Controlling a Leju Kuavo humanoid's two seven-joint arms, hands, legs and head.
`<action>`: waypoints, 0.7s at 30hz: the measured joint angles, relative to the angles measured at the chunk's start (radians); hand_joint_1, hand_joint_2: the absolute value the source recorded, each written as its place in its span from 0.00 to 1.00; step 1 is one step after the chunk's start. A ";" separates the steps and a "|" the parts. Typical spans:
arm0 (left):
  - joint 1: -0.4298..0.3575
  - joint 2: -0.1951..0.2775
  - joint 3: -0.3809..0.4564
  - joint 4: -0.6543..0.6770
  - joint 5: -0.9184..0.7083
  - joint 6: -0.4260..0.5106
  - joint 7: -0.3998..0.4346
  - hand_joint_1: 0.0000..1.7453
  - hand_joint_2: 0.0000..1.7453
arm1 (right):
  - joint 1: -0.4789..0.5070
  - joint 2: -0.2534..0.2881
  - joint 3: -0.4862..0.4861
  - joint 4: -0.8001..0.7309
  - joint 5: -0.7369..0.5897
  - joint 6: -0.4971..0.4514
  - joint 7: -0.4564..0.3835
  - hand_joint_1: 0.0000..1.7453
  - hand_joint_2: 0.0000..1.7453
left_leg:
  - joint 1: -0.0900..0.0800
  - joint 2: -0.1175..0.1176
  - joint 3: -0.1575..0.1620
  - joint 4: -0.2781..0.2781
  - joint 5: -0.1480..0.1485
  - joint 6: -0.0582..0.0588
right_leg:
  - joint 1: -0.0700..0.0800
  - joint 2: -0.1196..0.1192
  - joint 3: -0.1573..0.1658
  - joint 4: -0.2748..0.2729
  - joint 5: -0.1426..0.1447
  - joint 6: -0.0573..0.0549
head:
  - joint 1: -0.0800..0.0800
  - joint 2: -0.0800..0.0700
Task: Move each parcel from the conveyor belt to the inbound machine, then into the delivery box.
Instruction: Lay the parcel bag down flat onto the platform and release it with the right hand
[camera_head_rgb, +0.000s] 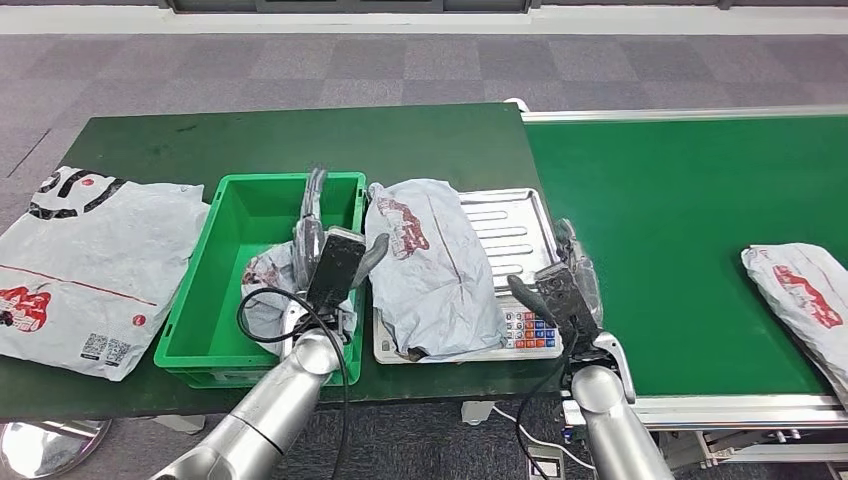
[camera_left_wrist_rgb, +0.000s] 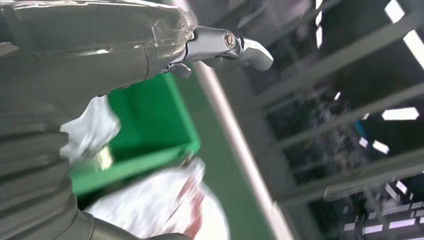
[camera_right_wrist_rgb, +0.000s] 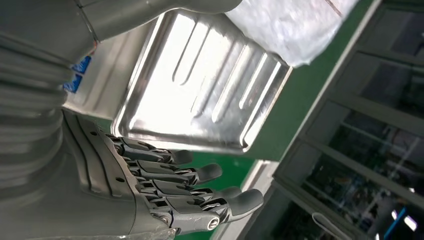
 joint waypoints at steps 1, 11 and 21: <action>-0.009 0.001 0.000 0.000 -0.019 0.013 0.003 0.00 1.00 | 0.000 0.001 -0.007 -0.006 -0.002 0.000 0.000 0.00 1.00 | 0.000 0.000 0.000 0.000 0.000 0.000 | 0.000 0.000 0.000 0.000 0.000 0.000 | 0.000 0.000; -0.122 0.001 -0.076 0.041 -0.296 -0.201 0.113 0.00 1.00 | -0.037 0.009 -0.102 -0.024 -0.094 0.049 -0.040 0.00 1.00 | -0.001 0.001 0.000 0.000 0.001 0.001 | -0.001 0.001 0.000 0.000 0.001 0.001 | 0.000 0.000; -0.149 0.027 -0.274 0.105 -0.551 -0.450 0.069 0.00 0.00 | -0.087 -0.020 -0.122 -0.026 -0.163 0.108 -0.054 0.00 1.00 | -0.001 0.001 0.000 0.000 0.001 0.001 | -0.001 0.002 -0.001 0.000 0.001 0.001 | 0.000 0.000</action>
